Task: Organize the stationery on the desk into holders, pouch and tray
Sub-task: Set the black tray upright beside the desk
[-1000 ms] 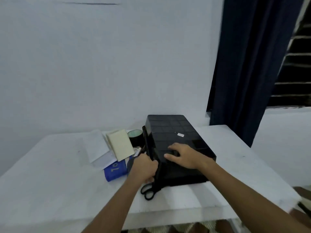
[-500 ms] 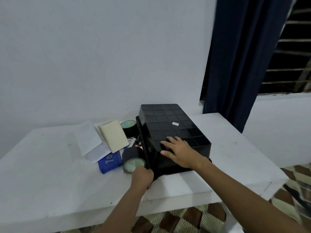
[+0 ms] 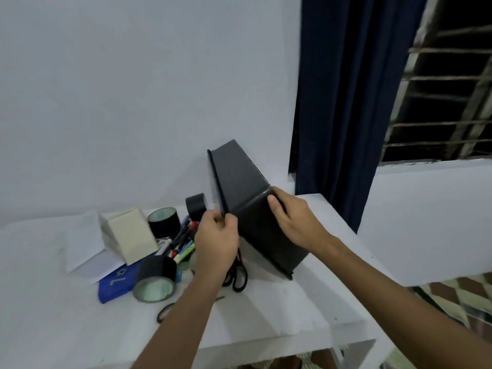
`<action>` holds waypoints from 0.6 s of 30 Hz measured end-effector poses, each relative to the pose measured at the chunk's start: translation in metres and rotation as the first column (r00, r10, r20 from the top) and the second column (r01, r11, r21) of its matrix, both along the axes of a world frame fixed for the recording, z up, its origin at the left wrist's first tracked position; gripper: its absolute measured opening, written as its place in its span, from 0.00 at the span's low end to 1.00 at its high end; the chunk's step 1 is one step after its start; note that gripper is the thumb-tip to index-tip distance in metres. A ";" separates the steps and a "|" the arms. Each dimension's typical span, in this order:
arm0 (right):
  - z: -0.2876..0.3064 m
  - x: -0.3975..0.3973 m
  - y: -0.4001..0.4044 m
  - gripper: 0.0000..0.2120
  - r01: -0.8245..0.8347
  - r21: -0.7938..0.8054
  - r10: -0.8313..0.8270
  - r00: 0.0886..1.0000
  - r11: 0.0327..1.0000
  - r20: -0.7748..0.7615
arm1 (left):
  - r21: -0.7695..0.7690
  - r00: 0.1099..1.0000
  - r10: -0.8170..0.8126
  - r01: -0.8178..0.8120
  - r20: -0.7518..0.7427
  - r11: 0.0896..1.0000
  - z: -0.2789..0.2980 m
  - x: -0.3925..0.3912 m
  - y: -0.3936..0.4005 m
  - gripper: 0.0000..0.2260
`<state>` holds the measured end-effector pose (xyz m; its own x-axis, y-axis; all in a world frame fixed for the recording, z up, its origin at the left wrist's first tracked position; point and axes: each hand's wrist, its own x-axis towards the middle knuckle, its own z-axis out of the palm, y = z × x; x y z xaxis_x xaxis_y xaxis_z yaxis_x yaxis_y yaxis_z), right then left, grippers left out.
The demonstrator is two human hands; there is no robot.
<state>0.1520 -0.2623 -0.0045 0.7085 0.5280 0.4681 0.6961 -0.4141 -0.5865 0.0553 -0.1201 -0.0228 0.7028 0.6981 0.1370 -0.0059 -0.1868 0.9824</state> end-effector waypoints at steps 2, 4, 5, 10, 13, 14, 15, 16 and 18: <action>0.007 0.012 -0.024 0.12 0.020 0.068 -0.019 1.000 0.998 -0.016 | 0.024 0.997 -0.010 0.008 0.078 1.000 0.018 0.024 -0.023 0.04; 0.010 0.028 -0.051 0.13 0.085 0.123 -0.078 0.995 0.989 -0.058 | 0.061 0.988 -0.047 0.039 0.144 0.997 0.034 0.049 -0.048 0.12; 0.010 0.033 -0.062 0.14 0.125 0.130 -0.114 0.989 0.983 -0.092 | 0.053 0.984 -0.061 0.053 0.167 0.997 0.041 0.057 -0.059 0.13; 0.014 0.054 -0.119 0.22 0.227 0.197 -0.156 0.935 0.954 -0.319 | 0.078 0.952 -0.265 0.255 0.154 0.964 0.044 0.089 -0.127 0.12; 0.014 0.061 -0.148 0.20 0.248 0.148 -0.123 0.814 0.958 -0.567 | 0.099 0.916 -0.390 0.382 0.094 0.919 0.030 0.099 -0.163 0.11; 0.013 0.064 -0.159 0.23 0.263 0.128 -0.131 0.775 0.956 -0.619 | 0.068 0.900 -0.430 0.426 0.073 0.902 0.025 0.102 -0.175 0.09; 0.011 0.066 -0.164 0.25 0.271 0.119 -0.131 0.746 0.955 -0.653 | 0.018 0.891 -0.449 0.449 0.068 0.893 0.020 0.104 -0.179 0.07; 0.009 0.068 -0.172 0.25 0.276 0.121 -0.123 0.723 0.954 -0.680 | -0.035 0.883 -0.464 0.467 0.073 0.884 0.014 0.107 -0.183 0.06; 0.000 0.075 -0.187 0.18 0.278 0.138 -0.098 0.691 0.951 -0.716 | -0.044 0.902 -0.431 0.432 0.042 0.901 -0.002 0.116 -0.180 0.06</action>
